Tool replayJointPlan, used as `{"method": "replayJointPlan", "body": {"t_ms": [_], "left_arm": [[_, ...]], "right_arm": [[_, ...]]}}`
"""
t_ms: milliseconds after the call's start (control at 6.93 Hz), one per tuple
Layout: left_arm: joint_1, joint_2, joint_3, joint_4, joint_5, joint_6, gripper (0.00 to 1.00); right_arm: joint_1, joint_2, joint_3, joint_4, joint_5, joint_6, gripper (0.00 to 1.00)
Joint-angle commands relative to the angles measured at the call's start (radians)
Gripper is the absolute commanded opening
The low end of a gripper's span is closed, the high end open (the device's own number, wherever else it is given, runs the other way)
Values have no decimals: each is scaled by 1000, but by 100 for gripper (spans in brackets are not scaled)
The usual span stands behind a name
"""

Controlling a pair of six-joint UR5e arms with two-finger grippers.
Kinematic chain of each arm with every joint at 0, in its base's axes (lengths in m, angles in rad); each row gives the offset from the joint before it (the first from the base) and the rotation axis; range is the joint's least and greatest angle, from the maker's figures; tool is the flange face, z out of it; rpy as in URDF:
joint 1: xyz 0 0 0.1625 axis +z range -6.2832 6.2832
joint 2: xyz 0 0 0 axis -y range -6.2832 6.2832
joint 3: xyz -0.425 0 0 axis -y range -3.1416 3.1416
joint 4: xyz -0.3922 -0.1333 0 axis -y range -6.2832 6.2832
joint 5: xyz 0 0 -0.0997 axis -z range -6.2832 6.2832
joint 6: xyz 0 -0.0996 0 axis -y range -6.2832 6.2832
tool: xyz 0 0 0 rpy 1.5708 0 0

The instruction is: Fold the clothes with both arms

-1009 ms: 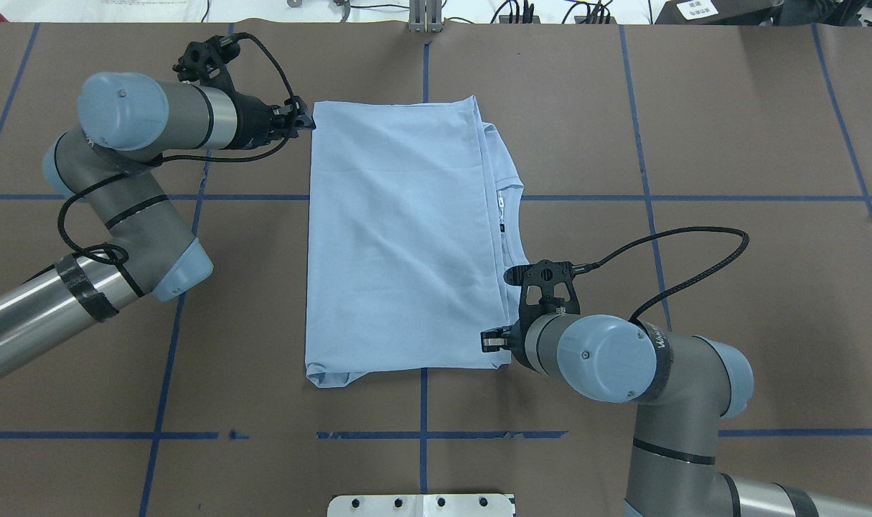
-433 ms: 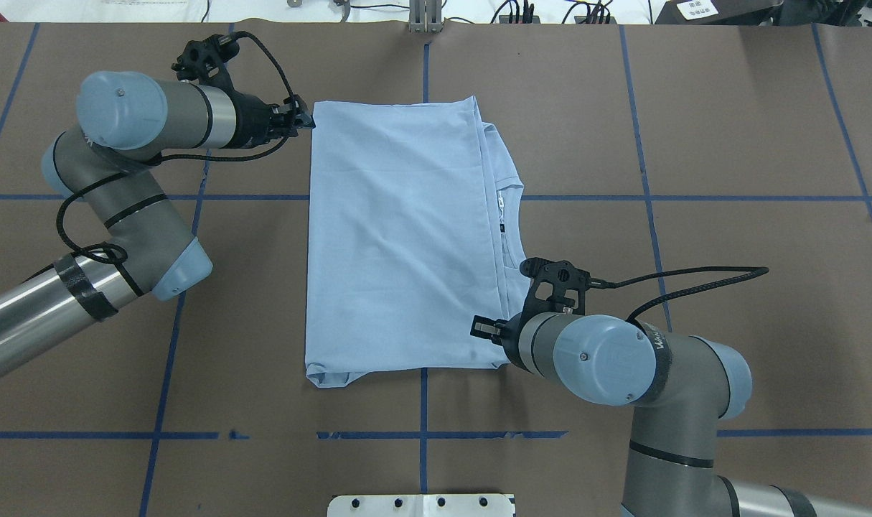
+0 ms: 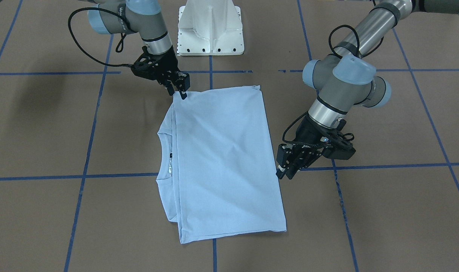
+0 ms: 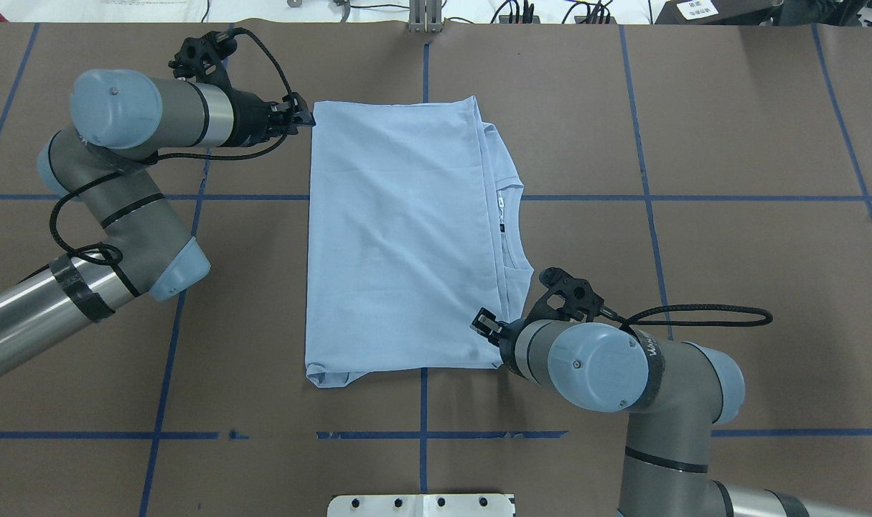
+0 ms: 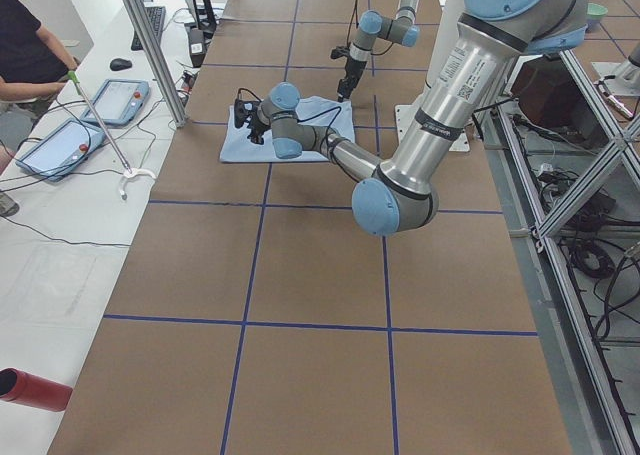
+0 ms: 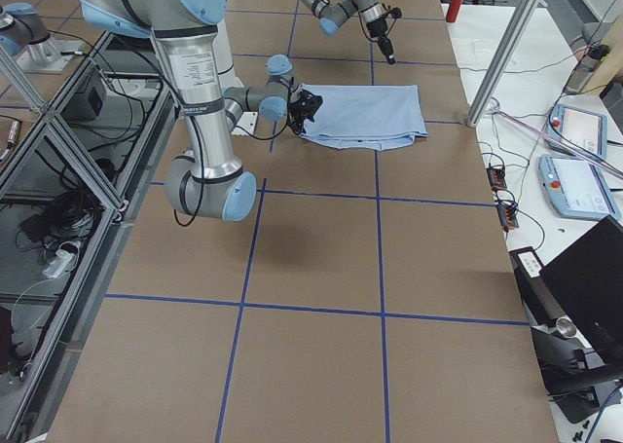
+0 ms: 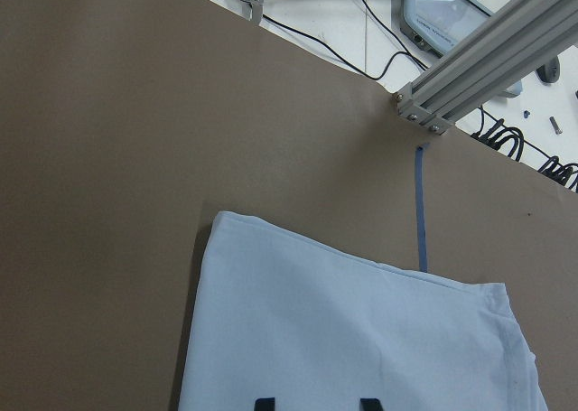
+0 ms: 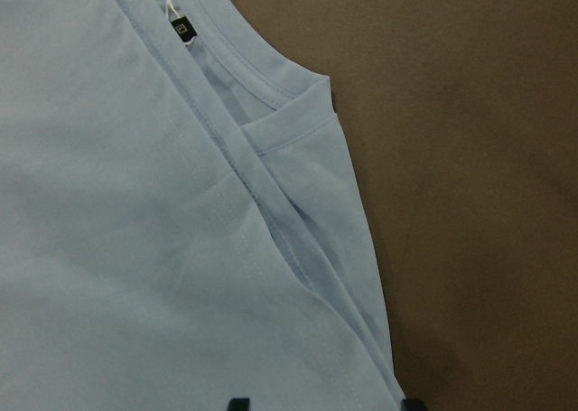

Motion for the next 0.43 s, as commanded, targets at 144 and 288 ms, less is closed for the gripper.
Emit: {"method": "replayJointPlan", "body": {"t_ms": [144,288], "left_arm": [[0,3,-6,0,0,0,42],[0,3,-6,0,0,0,42]], "right_arm": [[-28,0,-23,2,-1,15,64],[-28,11,-27,0,-1,14,63]]}}
